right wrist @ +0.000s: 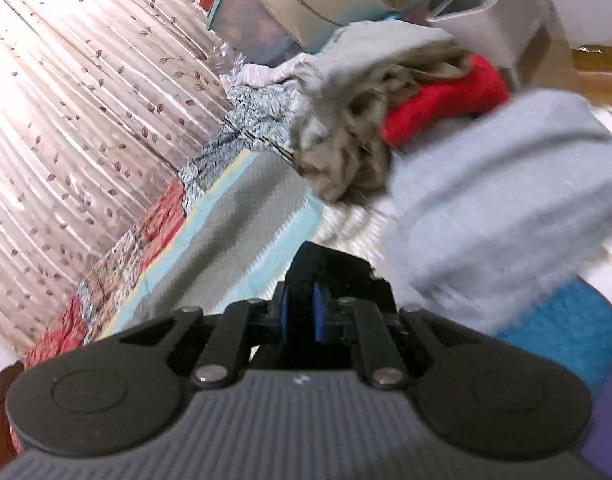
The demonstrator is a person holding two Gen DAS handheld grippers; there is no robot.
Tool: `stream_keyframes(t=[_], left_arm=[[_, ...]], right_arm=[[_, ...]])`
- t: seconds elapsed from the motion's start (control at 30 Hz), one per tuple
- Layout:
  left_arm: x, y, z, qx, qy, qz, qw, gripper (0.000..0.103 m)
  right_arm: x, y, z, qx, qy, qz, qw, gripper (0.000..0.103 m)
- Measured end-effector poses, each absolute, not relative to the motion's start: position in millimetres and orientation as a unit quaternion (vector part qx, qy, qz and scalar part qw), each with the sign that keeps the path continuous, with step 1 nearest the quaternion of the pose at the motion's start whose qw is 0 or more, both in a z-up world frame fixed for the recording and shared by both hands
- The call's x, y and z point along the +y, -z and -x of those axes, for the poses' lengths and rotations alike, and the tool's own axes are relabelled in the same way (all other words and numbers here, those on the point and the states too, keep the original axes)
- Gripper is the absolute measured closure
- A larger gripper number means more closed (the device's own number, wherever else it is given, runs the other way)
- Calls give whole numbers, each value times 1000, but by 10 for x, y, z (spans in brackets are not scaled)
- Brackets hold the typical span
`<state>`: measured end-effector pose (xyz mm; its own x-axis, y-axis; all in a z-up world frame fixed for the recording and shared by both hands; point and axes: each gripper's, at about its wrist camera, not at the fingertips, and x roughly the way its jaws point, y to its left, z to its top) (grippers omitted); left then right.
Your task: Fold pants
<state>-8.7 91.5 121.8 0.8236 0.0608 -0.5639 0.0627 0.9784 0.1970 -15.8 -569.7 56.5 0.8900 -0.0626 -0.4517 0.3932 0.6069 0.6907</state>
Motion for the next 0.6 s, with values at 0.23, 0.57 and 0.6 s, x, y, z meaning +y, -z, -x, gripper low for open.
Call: stream_keyframes(t=[0.23,0.57,0.6], left_arm=[[957,-854,426,335,-5,-86,938,92],[1107,-831,871,351,24,-55,935,66],[1196,-875,932,348,22,-28,937,61]], right_arm=[[-5620,172,655,230,184,-481,826,88],[-5626,-121,913,198,273,-440,832,56],[-5586,-193,949,187,277,-429,839,56]])
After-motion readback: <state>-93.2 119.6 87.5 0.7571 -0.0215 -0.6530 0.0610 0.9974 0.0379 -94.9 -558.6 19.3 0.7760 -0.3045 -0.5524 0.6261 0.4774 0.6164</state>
